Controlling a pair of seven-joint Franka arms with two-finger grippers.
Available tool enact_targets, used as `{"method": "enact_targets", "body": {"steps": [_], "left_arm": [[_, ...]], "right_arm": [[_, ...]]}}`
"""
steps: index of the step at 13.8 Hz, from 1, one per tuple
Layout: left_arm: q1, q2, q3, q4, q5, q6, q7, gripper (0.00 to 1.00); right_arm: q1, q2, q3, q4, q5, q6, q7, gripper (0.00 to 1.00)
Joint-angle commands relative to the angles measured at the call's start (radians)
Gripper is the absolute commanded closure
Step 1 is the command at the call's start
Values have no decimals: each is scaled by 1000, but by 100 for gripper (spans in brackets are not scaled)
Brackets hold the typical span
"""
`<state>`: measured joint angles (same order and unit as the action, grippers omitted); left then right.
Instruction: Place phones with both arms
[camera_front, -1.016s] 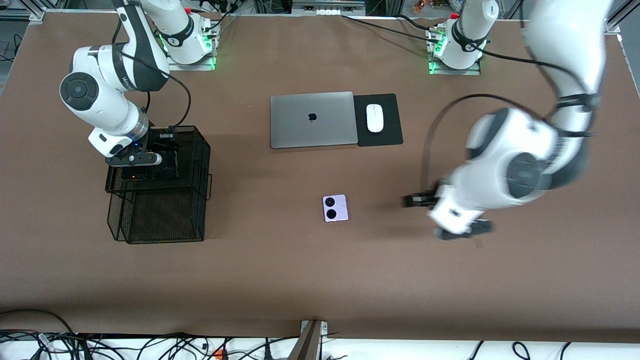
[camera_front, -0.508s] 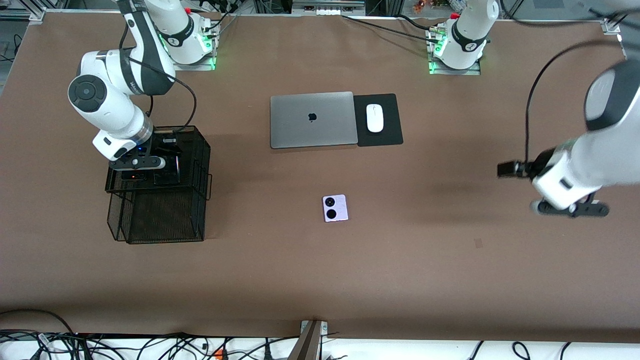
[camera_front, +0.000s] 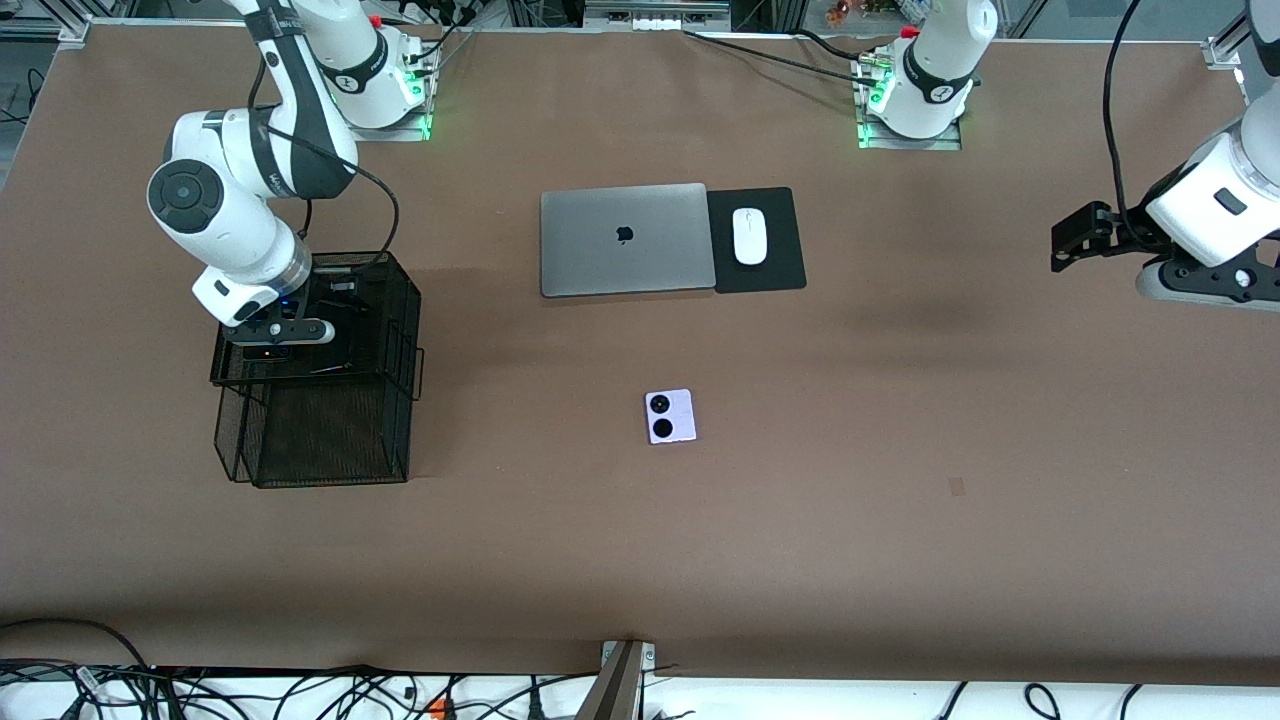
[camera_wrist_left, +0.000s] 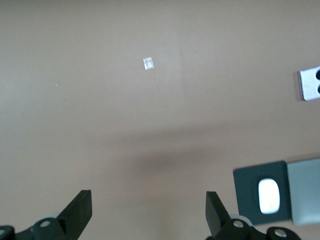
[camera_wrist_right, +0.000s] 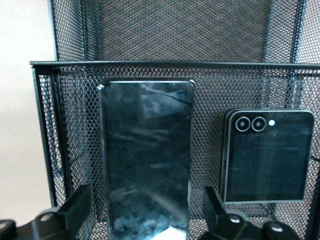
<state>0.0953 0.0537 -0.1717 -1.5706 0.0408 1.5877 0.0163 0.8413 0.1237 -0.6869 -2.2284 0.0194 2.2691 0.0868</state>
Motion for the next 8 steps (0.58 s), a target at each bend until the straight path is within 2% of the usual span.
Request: {"method": "enact_targets", "body": {"steps": [1,6,7,8], "left_arm": [[-66,-113,81,-147,-21,97,16,0],[-106,-118,132,-144,-16,101,5,0],[-108,-121,136,-146,-16,100,7,0],[-109,-120,136,-143,-18,97,4,0]], "right_arm": [[4,-7,-8,79,13,-122,13,0],[7,7,-2,268,17,-302,46,0],[9,28,24,315,19,-310,103,0],[7,60,82,369,27,-313,172,0]]}}
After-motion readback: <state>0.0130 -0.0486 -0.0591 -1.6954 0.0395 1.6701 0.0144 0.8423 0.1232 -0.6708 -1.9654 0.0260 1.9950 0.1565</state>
